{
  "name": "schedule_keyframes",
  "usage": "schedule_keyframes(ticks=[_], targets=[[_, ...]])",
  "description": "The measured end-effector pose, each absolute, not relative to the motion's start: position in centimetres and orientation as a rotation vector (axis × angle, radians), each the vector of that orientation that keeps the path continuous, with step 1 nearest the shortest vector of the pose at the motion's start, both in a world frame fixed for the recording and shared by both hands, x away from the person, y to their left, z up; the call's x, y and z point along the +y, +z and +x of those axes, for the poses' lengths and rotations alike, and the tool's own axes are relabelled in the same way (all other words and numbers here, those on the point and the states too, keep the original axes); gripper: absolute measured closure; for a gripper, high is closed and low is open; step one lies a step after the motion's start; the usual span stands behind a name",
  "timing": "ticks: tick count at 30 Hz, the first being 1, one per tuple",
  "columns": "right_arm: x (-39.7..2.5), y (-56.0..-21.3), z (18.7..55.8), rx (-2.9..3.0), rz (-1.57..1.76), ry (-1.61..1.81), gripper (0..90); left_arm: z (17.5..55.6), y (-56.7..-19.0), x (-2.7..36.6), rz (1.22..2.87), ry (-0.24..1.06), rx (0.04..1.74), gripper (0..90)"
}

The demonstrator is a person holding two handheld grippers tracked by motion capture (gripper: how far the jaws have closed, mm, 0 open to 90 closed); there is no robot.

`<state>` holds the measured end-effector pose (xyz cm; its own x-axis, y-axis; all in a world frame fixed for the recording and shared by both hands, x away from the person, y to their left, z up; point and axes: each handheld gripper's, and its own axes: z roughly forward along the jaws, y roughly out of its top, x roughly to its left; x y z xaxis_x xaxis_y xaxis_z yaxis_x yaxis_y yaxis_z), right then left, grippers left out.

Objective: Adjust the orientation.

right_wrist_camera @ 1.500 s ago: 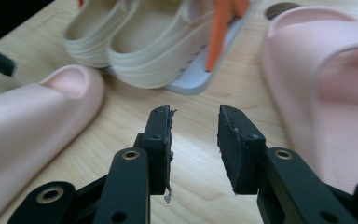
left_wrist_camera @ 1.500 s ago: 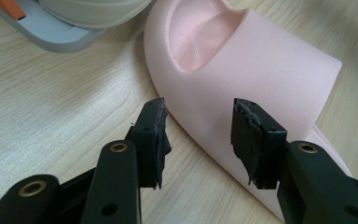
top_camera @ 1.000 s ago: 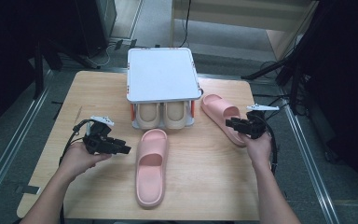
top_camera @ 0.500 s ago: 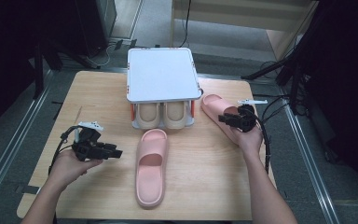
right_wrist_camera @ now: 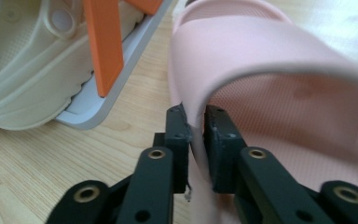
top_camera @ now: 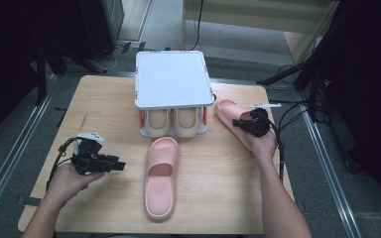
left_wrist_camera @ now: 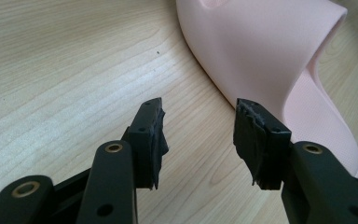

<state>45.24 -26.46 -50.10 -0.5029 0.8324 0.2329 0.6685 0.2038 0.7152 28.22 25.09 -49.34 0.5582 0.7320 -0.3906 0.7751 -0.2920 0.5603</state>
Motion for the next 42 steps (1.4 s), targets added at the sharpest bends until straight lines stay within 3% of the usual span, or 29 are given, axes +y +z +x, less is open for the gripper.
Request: schedule_keyframes(ticks=[12, 18, 27, 42], targets=[[-26.0, -47.0, 43.3, 2.275, 1.286, 1.175, 85.5, 29.1, -49.2, 24.6, 2.070, -0.081, 1.177, 52.1], [-26.5, -46.0, 41.1, 2.308, 1.216, 1.140, 85.5, 30.1, -49.1, 23.9, 2.086, -0.091, 1.150, 46.3], [-27.1, -45.2, 37.5, 2.330, 1.200, 1.127, 85.3, 32.0, -48.5, 23.0, 2.088, -0.077, 1.081, 45.9], [-23.6, -44.2, 32.1, 2.416, 1.089, 1.129, 85.1, 33.9, -48.2, 21.0, 2.104, -0.100, 1.020, 46.9]])
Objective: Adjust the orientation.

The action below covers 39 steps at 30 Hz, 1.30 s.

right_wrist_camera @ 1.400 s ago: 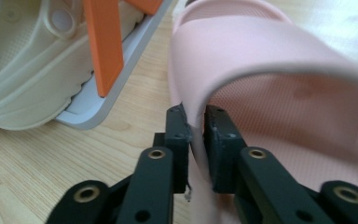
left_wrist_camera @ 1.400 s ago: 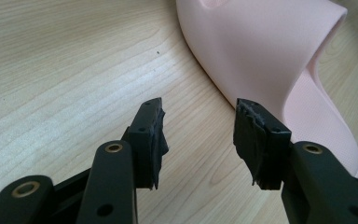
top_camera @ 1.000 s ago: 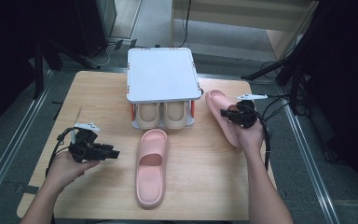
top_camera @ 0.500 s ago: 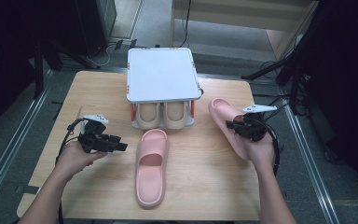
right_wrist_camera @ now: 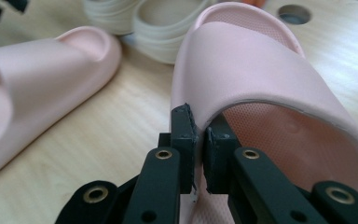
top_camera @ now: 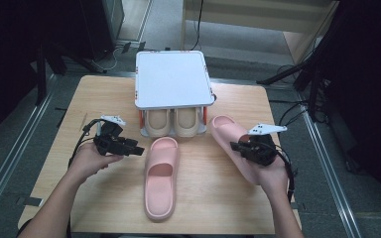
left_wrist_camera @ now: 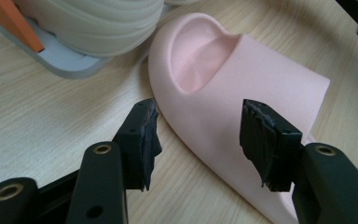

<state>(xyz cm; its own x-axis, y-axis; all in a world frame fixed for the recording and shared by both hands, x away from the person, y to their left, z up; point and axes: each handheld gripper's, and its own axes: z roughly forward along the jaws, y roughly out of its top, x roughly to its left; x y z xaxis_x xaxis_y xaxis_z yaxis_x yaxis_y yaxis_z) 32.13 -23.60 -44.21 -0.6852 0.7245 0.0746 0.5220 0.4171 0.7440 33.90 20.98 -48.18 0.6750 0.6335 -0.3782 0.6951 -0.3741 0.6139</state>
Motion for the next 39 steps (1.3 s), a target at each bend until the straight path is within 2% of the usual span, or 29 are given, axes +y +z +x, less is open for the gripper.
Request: schedule_keyframes(ticks=[9, 33, 38, 39], targets=[[-20.0, -44.9, 29.9, 2.538, 0.989, 1.105, 84.8, 34.1, -48.0, 20.4, 2.117, -0.093, 1.007, 46.4], [-15.6, -48.6, 29.5, 2.670, 0.941, 0.965, 83.0, 33.9, -48.3, 19.7, 2.161, -0.075, 0.973, 47.2], [-14.8, -49.1, 29.3, 2.685, 0.933, 0.962, 80.7, 33.8, -48.3, 19.7, 2.164, -0.076, 0.967, 47.2], [-14.7, -49.0, 29.3, 2.683, 0.928, 0.974, 75.9, 33.8, -48.2, 19.7, 2.161, -0.072, 0.973, 47.1]])
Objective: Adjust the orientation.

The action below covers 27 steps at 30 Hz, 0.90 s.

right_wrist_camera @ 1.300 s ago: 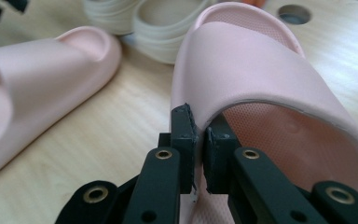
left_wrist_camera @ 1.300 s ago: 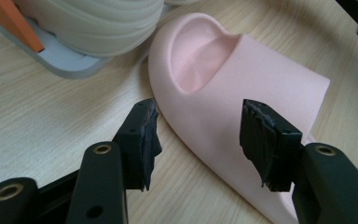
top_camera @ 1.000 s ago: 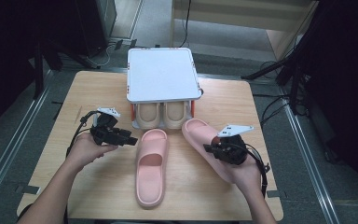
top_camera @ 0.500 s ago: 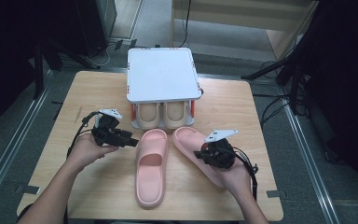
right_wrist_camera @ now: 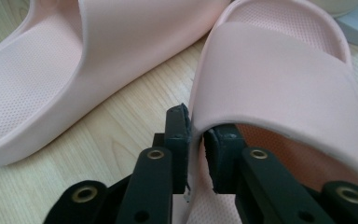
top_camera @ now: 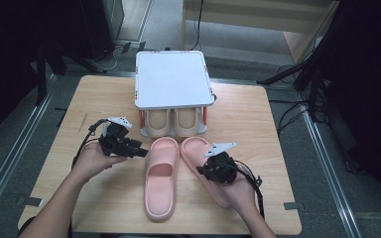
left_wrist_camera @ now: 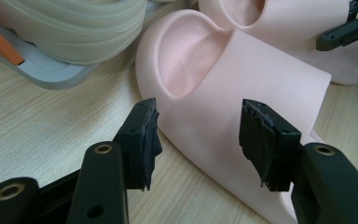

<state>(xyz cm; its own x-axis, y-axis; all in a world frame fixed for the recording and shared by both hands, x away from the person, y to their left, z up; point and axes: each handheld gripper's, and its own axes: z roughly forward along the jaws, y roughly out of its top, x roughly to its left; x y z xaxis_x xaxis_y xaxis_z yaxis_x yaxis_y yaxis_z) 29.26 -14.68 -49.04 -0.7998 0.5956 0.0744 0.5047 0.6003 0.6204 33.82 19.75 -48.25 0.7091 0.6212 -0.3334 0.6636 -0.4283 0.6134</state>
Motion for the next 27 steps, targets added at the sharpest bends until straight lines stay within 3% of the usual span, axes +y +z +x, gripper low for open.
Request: schedule_keyframes(ticks=[5, 10, 13, 27], targets=[[-15.6, -48.3, 29.0, 2.696, 0.963, 1.040, 69.6, 33.8, -48.1, 19.9, 2.150, -0.071, 0.970, 47.2], [-17.0, -46.9, 28.5, 2.675, 0.994, 1.083, 72.3, 33.8, -48.0, 20.0, 2.143, -0.063, 0.965, 48.8], [-18.9, -45.4, 29.0, 2.597, 1.049, 1.220, 82.2, 33.4, -47.5, 19.8, 2.125, -0.042, 0.933, 59.7], [-23.4, -47.8, 33.6, 2.566, 1.139, 1.127, 87.2, 32.1, -47.9, 18.9, 2.145, -0.044, 0.884, 80.2]])
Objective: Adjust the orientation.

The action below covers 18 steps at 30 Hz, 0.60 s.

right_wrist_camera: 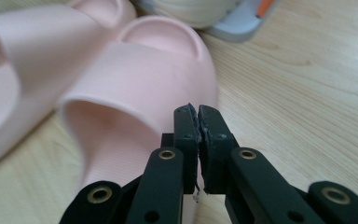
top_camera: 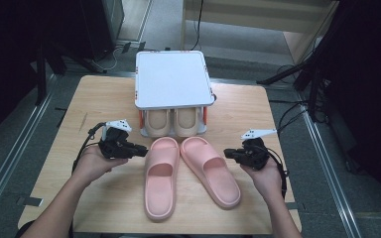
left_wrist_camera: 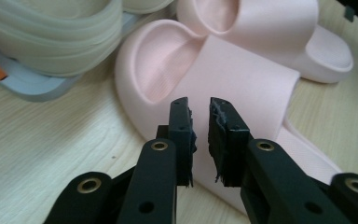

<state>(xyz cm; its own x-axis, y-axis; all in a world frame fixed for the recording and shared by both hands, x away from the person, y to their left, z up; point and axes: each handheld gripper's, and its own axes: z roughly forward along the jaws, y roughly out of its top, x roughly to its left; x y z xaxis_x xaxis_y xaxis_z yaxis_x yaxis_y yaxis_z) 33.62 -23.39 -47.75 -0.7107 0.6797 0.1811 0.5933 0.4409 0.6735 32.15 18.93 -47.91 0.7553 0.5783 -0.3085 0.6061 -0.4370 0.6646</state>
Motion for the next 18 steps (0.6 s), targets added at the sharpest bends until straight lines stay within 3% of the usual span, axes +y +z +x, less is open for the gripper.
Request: schedule_keyframes(ticks=[18], targets=[[-22.3, -49.0, 35.1, 2.633, 1.130, 0.985, 87.6, 31.6, -49.6, 18.7, 2.200, -0.068, 0.919, 78.3]])
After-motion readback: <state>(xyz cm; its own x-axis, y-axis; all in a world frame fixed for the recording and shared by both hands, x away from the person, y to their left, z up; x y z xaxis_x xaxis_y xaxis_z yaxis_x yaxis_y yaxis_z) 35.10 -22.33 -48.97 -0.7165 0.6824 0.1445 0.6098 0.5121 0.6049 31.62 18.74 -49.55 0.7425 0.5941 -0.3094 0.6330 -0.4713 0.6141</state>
